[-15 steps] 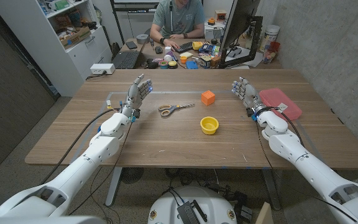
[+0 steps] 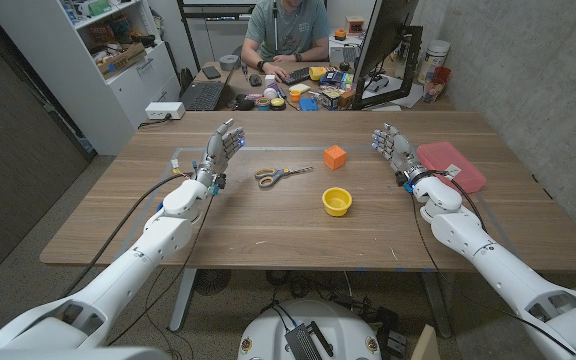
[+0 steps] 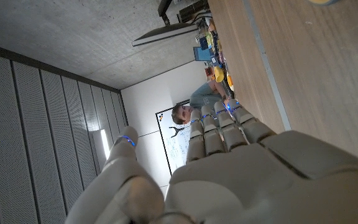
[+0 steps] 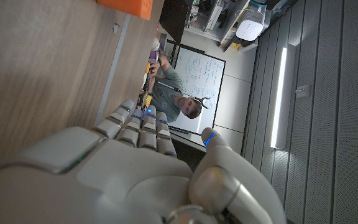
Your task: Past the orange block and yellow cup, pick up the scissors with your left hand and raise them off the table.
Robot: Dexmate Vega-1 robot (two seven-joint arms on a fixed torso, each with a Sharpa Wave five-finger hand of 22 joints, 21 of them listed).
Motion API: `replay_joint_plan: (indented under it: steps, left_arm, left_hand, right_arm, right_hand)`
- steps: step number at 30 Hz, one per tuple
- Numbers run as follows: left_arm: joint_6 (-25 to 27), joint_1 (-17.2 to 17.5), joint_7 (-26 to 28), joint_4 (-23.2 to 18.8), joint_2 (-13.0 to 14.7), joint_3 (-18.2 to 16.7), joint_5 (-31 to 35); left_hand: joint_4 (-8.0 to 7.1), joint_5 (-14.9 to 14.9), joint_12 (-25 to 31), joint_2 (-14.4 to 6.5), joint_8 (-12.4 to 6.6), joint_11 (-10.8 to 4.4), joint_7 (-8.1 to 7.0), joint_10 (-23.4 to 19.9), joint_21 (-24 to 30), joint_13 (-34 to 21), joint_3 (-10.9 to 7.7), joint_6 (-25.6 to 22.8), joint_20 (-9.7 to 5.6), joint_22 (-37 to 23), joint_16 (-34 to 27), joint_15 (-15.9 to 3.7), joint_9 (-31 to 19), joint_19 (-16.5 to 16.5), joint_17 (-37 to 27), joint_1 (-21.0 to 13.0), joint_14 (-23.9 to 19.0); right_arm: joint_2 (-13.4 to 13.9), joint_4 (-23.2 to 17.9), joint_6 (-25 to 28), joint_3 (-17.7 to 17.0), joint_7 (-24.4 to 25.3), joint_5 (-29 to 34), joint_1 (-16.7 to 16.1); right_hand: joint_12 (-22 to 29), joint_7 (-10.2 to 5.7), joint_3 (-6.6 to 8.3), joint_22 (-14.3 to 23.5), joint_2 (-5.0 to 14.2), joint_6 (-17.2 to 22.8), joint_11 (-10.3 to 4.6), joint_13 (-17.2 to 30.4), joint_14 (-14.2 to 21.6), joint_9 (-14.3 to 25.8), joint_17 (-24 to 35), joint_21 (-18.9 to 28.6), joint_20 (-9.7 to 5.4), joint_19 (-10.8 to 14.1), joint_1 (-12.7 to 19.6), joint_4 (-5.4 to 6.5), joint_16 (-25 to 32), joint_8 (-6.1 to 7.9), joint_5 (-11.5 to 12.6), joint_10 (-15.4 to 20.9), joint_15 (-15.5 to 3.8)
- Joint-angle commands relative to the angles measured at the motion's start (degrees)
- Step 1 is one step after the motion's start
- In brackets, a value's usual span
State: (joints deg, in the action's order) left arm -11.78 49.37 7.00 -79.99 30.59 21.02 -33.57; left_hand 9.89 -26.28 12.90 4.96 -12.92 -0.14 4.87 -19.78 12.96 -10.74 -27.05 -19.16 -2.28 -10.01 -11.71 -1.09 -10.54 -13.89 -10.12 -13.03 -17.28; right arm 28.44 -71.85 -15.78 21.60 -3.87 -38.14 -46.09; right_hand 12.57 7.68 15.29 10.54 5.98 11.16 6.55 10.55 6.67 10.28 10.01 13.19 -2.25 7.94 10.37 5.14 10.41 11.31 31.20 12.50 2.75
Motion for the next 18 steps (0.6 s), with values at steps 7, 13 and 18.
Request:
replay_joint_plan:
  steps: [7,13,18]
  left_arm:
    - [17.9,2.5,21.4,-19.2,8.2,2.6,22.8]
    - [23.4,2.6,21.3,-23.7,11.3,4.3,28.9]
    - [28.3,2.6,19.9,-27.3,13.3,5.0,32.0]
  left_hand:
    - [1.11,-0.5,-0.2,0.9,-0.18,-0.94,-0.38,-1.8,-0.6,-0.3,-3.39,-2.1,1.51,-0.4,0.5,0.78,-0.3,-1.0,-0.2,-11.1,-0.8]
    - [1.19,-0.6,-0.6,1.6,-0.12,-0.69,-0.41,-1.2,-1.0,-0.4,-4.31,-2.3,2.05,-0.4,0.7,1.17,-0.3,-0.4,-0.2,-14.7,-0.5]
    - [1.16,-0.6,-0.7,2.1,-0.09,-0.53,-0.67,-1.1,-1.4,-0.5,-4.97,-2.6,3.13,-0.4,0.8,1.37,-0.4,0.4,-0.2,-17.4,0.0]
  right_arm:
    - [-0.9,1.2,-0.6,0.1,0.3,0.0,0.5]
    - [-1.1,1.3,-0.5,0.2,0.6,0.2,0.8]
    - [-1.3,1.6,-0.5,0.4,0.5,0.3,1.1]
  right_hand:
    - [0.2,-0.58,0.35,0.2,0.02,0.5,-0.1,0.2,0.8,0.2,0.3,0.1,0.38,0.5,0.4,-0.15,0.3,0.26,0.5,0.7,-0.06]
    - [0.2,-0.77,0.3,0.2,0.01,0.6,-0.22,0.2,1.0,0.2,0.3,0.0,0.45,0.6,0.3,-0.15,0.4,0.24,0.5,0.7,0.09]
    - [0.2,-0.88,0.28,0.2,0.02,0.6,-0.21,0.2,1.0,0.2,0.3,0.0,0.53,0.6,0.3,-0.14,0.4,0.23,0.6,0.8,0.03]
